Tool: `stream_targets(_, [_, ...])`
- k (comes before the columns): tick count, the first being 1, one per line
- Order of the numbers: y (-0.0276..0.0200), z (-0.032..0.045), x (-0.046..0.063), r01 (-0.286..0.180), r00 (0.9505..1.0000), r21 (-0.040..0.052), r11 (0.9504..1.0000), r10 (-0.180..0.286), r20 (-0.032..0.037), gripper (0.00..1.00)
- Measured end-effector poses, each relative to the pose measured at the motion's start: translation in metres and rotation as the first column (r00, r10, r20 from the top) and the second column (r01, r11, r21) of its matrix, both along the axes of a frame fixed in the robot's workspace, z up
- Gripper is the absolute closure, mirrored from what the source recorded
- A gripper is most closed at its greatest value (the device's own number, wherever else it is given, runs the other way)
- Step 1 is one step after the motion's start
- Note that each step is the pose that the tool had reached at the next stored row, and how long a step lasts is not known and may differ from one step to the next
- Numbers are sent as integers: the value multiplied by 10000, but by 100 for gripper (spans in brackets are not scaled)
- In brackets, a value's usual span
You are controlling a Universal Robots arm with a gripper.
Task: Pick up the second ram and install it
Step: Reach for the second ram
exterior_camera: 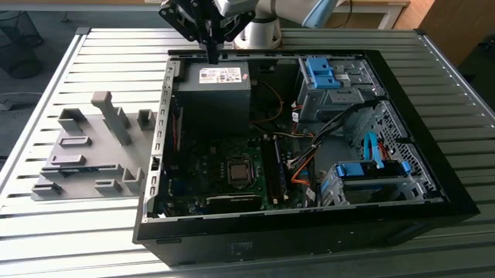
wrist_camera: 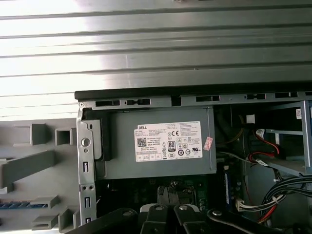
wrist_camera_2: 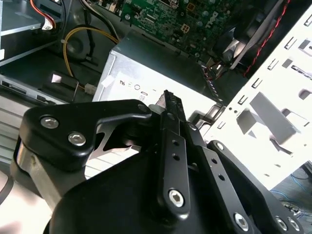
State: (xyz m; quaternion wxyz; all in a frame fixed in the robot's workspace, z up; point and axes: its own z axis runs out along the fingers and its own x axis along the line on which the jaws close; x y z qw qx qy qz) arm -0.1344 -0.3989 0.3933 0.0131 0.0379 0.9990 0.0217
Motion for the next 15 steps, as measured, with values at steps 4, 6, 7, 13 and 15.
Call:
stream_targets(4, [0,0,-29,0,10000,0,10000,0,0,89])
stream_targets(6, [0,0,-46,0,10000,-1,10000,0,0,89])
stream_targets(7, [0,0,-55,0,10000,-1,10000,0,0,89])
stream_targets(13, [0,-1,-95,-1,10000,0,10000,1,0,89])
stream_targets(15, [0,-1,-108,-1,10000,-1,10000,1,0,89])
